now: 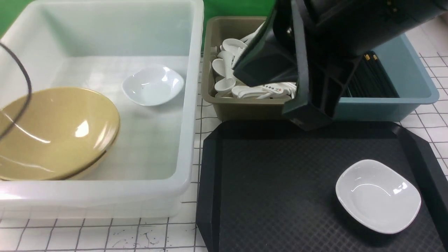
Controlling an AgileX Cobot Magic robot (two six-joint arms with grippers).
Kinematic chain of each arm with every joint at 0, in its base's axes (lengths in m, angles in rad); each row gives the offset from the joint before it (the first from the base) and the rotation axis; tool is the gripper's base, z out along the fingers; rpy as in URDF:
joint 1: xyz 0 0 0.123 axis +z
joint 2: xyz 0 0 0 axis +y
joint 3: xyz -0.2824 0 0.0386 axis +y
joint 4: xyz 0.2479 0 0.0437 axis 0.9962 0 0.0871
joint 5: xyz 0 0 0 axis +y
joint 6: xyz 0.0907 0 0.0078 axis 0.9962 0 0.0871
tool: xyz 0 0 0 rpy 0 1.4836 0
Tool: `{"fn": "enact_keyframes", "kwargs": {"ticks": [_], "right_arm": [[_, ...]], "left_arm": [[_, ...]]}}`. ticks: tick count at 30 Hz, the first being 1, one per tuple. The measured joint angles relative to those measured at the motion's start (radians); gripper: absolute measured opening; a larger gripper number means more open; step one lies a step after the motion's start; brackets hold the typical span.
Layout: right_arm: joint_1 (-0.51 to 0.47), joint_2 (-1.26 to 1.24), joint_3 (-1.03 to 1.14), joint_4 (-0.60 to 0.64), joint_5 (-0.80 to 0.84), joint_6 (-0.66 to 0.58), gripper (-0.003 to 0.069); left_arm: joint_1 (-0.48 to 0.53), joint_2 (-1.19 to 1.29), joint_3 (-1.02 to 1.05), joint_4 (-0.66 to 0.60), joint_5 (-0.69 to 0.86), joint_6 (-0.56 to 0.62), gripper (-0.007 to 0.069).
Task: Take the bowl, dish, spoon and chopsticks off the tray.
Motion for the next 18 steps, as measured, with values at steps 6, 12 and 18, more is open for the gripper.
{"fn": "enact_keyframes", "kwargs": {"ticks": [6,12,18], "right_arm": [[-0.001,-0.010,0.030,-0.184,0.016,0.142,0.0048],[-0.081,-0.108,0.263,-0.213,0.013,0.248,0.0048],[-0.212,-0.266,0.532,-0.219,0.010,0.330,0.0048]], "left_arm": [[-0.268,-0.071,-0.080,-0.032,0.056,-0.003,0.0489],[-0.761,-0.005,-0.081,0.023,0.067,-0.026,0.0438],[-1.032,0.140,-0.094,0.028,-0.046,-0.080,0.0435]]}}
